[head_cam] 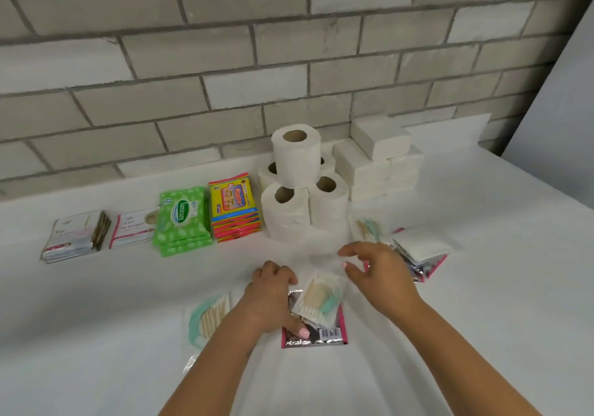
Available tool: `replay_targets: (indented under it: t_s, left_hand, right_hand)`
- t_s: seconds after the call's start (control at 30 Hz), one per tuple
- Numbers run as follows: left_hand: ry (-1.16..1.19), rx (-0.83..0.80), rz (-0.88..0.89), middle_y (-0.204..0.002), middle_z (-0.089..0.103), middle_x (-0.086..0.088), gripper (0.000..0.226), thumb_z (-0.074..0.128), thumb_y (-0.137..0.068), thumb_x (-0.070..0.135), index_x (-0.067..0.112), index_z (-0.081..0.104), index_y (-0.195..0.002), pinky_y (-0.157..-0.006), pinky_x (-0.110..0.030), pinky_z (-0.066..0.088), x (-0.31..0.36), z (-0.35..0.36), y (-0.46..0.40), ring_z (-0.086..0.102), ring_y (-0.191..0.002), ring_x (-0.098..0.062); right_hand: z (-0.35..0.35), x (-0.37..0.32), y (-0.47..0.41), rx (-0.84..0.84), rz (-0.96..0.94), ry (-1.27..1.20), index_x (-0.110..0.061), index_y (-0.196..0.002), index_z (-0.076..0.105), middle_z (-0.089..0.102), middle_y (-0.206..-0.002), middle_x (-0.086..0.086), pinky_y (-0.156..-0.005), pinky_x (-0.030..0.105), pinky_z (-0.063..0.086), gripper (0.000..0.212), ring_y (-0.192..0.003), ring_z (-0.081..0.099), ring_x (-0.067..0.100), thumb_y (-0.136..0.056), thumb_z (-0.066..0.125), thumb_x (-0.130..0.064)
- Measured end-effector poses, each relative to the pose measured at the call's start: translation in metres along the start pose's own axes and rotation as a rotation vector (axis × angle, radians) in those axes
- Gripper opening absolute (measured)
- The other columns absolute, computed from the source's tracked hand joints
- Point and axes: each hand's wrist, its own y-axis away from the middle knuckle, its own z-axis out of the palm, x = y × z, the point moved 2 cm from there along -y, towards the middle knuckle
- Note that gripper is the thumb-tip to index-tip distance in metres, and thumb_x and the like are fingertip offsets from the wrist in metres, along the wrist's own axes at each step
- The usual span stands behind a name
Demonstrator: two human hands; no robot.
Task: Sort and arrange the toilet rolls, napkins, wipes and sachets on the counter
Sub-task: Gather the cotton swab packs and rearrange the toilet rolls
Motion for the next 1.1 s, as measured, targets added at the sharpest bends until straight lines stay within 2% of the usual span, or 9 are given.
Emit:
replay_targets:
  t_s: [0.13,0.27,0.43,0.63,0.7,0.77,0.87,0.97,1.1]
  left_hand:
    - [-0.005,-0.007,-0.017,-0.109,0.031,0.004,0.08,0.09,-0.047,0.039,0.022,0.051,-0.115,-0.096,-0.03,0.042,0.004,0.0,-0.002,0.034,-0.114,-0.019]
    - [-0.029,-0.029,-0.05,-0.106,0.03,0.003,0.077,0.09,-0.047,0.04,0.019,0.05,-0.109,-0.088,-0.028,0.043,0.005,-0.001,-0.001,0.032,-0.103,-0.016]
    - [0.035,-0.017,-0.07,-0.098,0.046,0.002,0.072,0.091,-0.047,0.033,0.019,0.041,-0.097,-0.064,-0.027,0.033,0.004,-0.002,0.001,0.044,-0.089,-0.016]
    - [0.062,-0.021,-0.079,-0.108,0.065,-0.005,0.048,0.08,-0.068,0.033,0.012,0.061,-0.108,-0.078,-0.025,0.042,0.0,-0.004,0.001,0.059,-0.101,-0.021]
    - [0.111,-0.017,-0.102,-0.109,0.066,-0.008,0.036,0.072,-0.079,0.032,0.012,0.064,-0.108,-0.075,-0.024,0.04,-0.002,-0.007,0.002,0.06,-0.103,-0.022]
    - [0.17,0.008,-0.124,-0.104,0.066,-0.011,0.027,0.066,-0.084,0.029,0.01,0.064,-0.103,-0.07,-0.024,0.037,-0.006,-0.014,0.004,0.06,-0.102,-0.026]
    - [0.341,0.026,-0.13,-0.087,0.063,-0.01,0.011,0.063,-0.088,0.021,0.011,0.059,-0.09,-0.075,-0.036,0.053,-0.019,-0.026,0.006,0.063,-0.09,-0.03]
    - [0.43,0.072,-0.173,-0.081,0.059,-0.007,0.01,0.065,-0.087,0.019,0.012,0.057,-0.084,-0.074,-0.044,0.058,-0.036,-0.04,0.011,0.063,-0.082,-0.028]
    - [0.436,0.243,-0.21,-0.077,0.059,-0.006,0.016,0.069,-0.083,0.021,0.008,0.062,-0.085,-0.072,-0.041,0.058,-0.044,-0.057,0.016,0.062,-0.077,-0.025]
  right_hand:
    - [0.019,-0.007,0.004,-0.258,-0.11,0.142,-0.038,-0.113,0.065,0.06,-0.125,-0.017,-0.098,0.028,0.033,0.031,-0.113,0.051,0.012,-0.082,0.066,-0.034]
    - [0.037,-0.009,0.006,-0.435,-0.15,0.335,-0.044,-0.126,0.053,0.041,-0.145,-0.014,-0.105,0.036,0.022,0.042,-0.129,0.034,0.014,-0.085,0.059,-0.046]
    - [0.039,-0.004,0.003,-0.445,-0.142,0.351,-0.043,-0.128,0.051,0.037,-0.148,-0.012,-0.105,0.037,0.02,0.041,-0.131,0.031,0.016,-0.087,0.055,-0.047]
    - [0.041,0.001,-0.001,-0.455,-0.092,0.351,-0.043,-0.131,0.049,0.032,-0.151,-0.013,-0.109,0.038,0.018,0.041,-0.133,0.03,0.015,-0.09,0.052,-0.047]
    - [0.04,0.001,-0.001,-0.454,-0.082,0.349,-0.042,-0.131,0.048,0.031,-0.151,-0.013,-0.11,0.039,0.018,0.041,-0.133,0.03,0.016,-0.091,0.05,-0.045]
    - [0.038,0.0,-0.001,-0.454,-0.082,0.356,-0.041,-0.132,0.048,0.031,-0.151,-0.013,-0.109,0.038,0.018,0.04,-0.133,0.031,0.016,-0.092,0.049,-0.042]
    - [0.038,0.0,-0.001,-0.453,-0.076,0.353,-0.04,-0.133,0.048,0.031,-0.151,-0.013,-0.108,0.037,0.019,0.04,-0.133,0.031,0.016,-0.093,0.049,-0.042]
    - [0.038,-0.002,-0.001,-0.449,-0.051,0.343,-0.04,-0.133,0.047,0.03,-0.152,-0.013,-0.109,0.037,0.018,0.041,-0.134,0.028,0.015,-0.092,0.05,-0.041]
    - [0.039,-0.005,-0.002,-0.432,-0.055,0.352,-0.04,-0.131,0.05,0.031,-0.151,-0.013,-0.112,0.036,0.016,0.04,-0.136,0.027,0.014,-0.091,0.054,-0.039]
